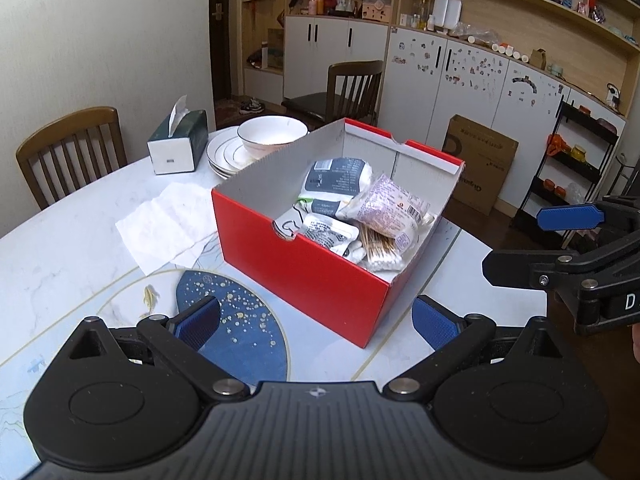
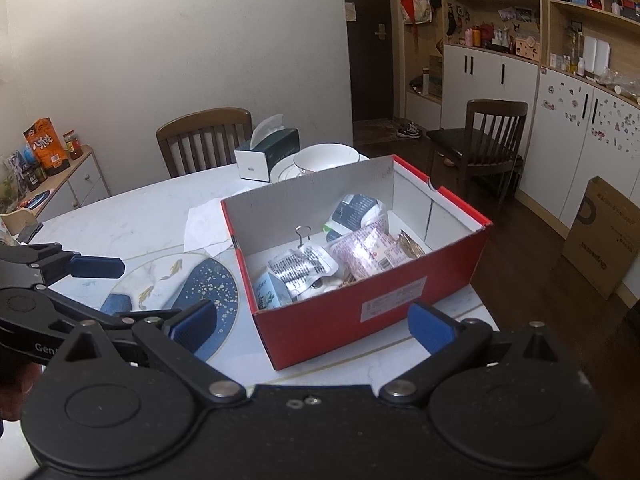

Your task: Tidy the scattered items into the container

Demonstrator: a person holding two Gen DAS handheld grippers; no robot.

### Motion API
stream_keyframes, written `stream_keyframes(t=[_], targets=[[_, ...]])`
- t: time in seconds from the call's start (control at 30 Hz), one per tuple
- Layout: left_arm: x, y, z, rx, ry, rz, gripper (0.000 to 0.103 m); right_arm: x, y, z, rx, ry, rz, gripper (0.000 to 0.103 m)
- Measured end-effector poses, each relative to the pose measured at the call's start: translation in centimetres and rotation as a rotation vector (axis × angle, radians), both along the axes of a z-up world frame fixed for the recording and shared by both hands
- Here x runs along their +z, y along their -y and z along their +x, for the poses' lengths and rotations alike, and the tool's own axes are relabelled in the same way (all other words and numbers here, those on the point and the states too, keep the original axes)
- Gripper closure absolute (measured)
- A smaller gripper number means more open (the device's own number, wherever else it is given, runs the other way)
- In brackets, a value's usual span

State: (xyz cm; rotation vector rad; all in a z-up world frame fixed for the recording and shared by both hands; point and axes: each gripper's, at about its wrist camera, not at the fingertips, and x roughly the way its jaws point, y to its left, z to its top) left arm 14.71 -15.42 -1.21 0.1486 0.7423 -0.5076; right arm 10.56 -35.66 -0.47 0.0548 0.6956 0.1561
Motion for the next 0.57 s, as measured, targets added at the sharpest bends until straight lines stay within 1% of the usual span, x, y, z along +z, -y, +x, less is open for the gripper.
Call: stream_keyframes(t=[0.57], targets=[[-0.23,0.59,-0.33,-0.014,0.001,0.012,0.001,-0.65,-0.09,-0.17,-0.015,-0.032,-0.012,0.001]])
